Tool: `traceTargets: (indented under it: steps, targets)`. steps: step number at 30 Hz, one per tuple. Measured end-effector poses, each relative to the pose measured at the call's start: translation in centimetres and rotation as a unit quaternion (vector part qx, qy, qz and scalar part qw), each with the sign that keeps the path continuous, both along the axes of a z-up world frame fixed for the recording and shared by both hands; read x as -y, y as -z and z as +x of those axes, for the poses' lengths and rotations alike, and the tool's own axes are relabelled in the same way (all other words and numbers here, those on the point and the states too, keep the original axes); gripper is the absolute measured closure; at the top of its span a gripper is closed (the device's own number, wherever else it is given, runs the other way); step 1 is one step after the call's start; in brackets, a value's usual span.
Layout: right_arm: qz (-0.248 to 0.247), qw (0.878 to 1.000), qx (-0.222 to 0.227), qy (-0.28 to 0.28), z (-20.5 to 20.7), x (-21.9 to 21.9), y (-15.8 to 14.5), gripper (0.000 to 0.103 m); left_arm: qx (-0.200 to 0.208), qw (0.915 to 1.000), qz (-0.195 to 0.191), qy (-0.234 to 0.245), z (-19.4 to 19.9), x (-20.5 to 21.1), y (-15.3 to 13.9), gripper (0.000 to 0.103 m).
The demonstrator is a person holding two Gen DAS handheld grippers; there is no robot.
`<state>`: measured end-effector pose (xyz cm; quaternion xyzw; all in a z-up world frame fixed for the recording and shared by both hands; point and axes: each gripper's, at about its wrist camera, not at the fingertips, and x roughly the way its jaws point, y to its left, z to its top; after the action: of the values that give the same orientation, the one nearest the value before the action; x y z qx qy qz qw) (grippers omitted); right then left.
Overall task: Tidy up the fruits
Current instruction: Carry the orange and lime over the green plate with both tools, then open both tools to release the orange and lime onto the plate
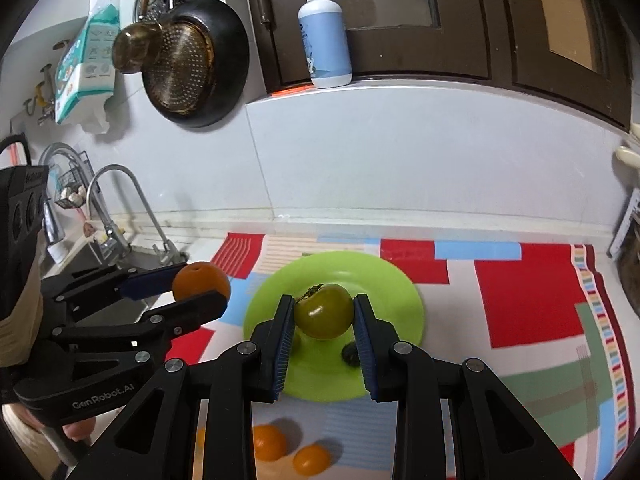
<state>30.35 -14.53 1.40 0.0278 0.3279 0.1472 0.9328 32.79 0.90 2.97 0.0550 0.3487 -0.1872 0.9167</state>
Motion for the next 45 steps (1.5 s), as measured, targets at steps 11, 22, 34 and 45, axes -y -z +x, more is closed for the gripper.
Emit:
traceTargets:
  steps: [11,22,34,45]
  targets:
    - [0.007,0.999,-0.049,-0.011,6.0,0.7,2.4,0.072,-0.027,0.9994,0.016,0.012,5.8,1.2,1.7,0.061]
    - [-0.009,0.994,-0.103,-0.026,11.2,0.5,6.5,0.072,-0.071,0.997,0.025,0.019,10.9,1.7,6.1,0.061]
    - [-0.008,0.988,-0.149,-0.039,14.7,0.4,9.3,0.072,-0.105,0.9937,0.025,0.03,14.4,2.3,9.3,0.061]
    - [-0.001,0.985,-0.166,-0.036,15.9,0.3,10.7,0.072,-0.117,0.9921,0.024,0.036,15.2,2.8,10.5,0.061]
